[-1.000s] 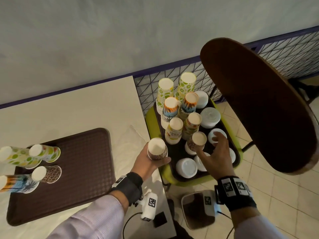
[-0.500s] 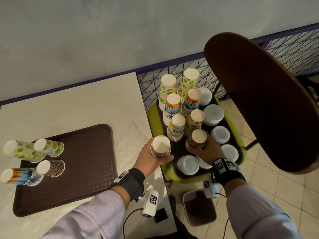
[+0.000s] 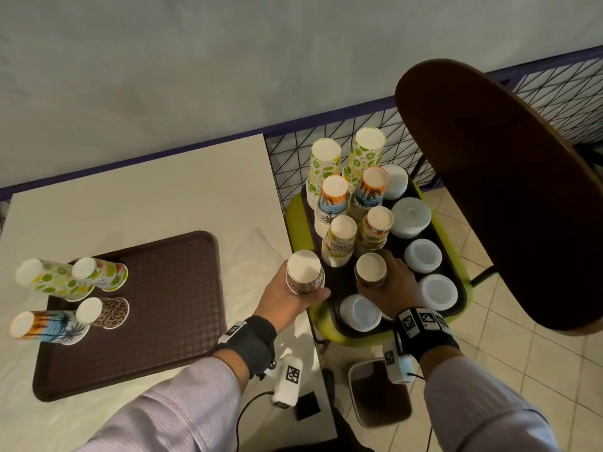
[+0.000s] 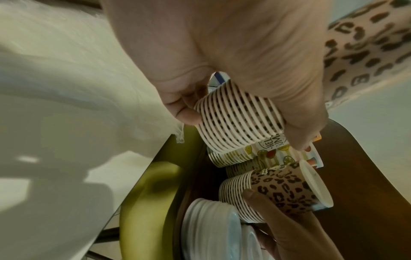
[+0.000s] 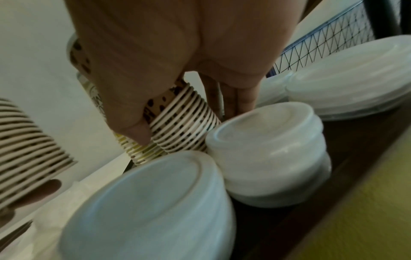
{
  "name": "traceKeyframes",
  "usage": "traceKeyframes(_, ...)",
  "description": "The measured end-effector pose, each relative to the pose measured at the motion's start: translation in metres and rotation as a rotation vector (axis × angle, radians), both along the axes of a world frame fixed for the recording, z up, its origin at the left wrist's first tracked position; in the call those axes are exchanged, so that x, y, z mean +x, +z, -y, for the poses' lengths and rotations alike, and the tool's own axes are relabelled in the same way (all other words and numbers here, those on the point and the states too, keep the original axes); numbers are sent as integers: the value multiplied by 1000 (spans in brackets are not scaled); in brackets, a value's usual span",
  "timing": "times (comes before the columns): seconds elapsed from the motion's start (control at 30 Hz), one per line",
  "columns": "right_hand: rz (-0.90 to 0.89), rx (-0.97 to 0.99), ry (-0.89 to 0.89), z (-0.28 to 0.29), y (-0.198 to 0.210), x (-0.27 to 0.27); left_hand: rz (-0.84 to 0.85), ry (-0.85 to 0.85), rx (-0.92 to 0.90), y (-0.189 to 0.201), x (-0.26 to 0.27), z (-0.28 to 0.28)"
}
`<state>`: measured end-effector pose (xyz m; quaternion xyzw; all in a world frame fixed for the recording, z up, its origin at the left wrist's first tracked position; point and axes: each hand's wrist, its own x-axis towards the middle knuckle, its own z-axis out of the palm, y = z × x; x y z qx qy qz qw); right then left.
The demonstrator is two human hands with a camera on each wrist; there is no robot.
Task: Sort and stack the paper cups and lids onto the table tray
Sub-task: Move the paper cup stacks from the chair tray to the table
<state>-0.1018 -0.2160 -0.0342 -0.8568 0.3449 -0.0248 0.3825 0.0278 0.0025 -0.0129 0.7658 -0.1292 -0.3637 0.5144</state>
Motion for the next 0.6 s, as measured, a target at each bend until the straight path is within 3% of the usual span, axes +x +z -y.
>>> traceKeyframes(0.23,96,-46,32,-8,13,-9,-41,69,11,8,5,-8)
traceKeyframes(0.47,308,-136,13,-27,48,-17,-17,204,32,11,24,-28)
traceKeyframes(0.6,379,-63,94,-53,62,-2,35,299,36,9,54,-36)
